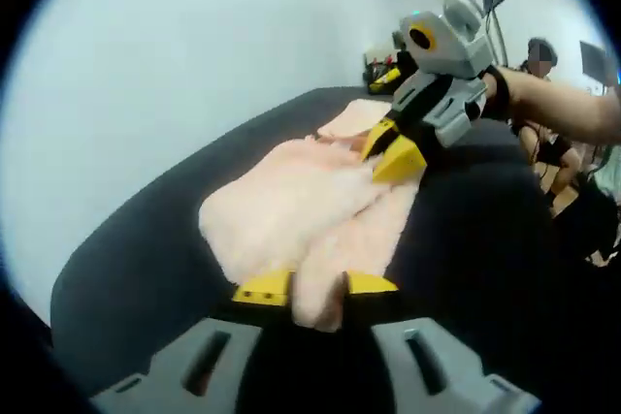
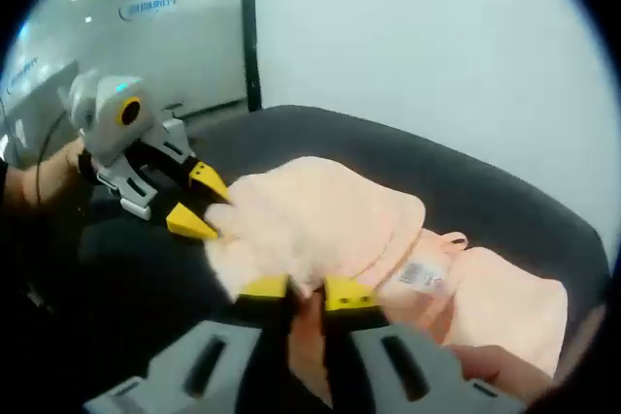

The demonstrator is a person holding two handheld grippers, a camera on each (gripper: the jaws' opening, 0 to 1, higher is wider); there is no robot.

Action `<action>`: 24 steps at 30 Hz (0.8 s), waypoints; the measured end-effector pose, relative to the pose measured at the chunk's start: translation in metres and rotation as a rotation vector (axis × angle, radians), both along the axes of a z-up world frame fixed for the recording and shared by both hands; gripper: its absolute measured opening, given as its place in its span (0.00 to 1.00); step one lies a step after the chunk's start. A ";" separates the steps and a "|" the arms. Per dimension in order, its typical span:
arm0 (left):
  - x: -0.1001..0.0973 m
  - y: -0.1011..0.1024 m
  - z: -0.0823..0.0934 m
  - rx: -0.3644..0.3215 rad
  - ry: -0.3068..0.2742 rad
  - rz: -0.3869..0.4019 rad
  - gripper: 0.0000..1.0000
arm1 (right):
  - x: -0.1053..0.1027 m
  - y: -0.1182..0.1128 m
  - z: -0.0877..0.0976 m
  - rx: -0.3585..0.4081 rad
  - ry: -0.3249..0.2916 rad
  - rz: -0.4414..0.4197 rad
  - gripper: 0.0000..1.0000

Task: Fold the towel on the table until its edges align and the towel forms a compact rectangular stack.

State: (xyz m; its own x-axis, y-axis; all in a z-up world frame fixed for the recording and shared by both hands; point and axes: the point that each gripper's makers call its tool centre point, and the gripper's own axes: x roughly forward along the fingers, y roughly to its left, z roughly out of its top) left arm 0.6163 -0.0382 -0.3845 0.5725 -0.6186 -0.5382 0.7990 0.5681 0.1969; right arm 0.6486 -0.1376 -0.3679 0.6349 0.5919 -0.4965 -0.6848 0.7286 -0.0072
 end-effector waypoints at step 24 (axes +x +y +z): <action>0.037 -0.001 0.083 -0.258 -0.100 -0.008 0.21 | -0.006 0.012 0.058 0.258 -0.082 -0.013 0.22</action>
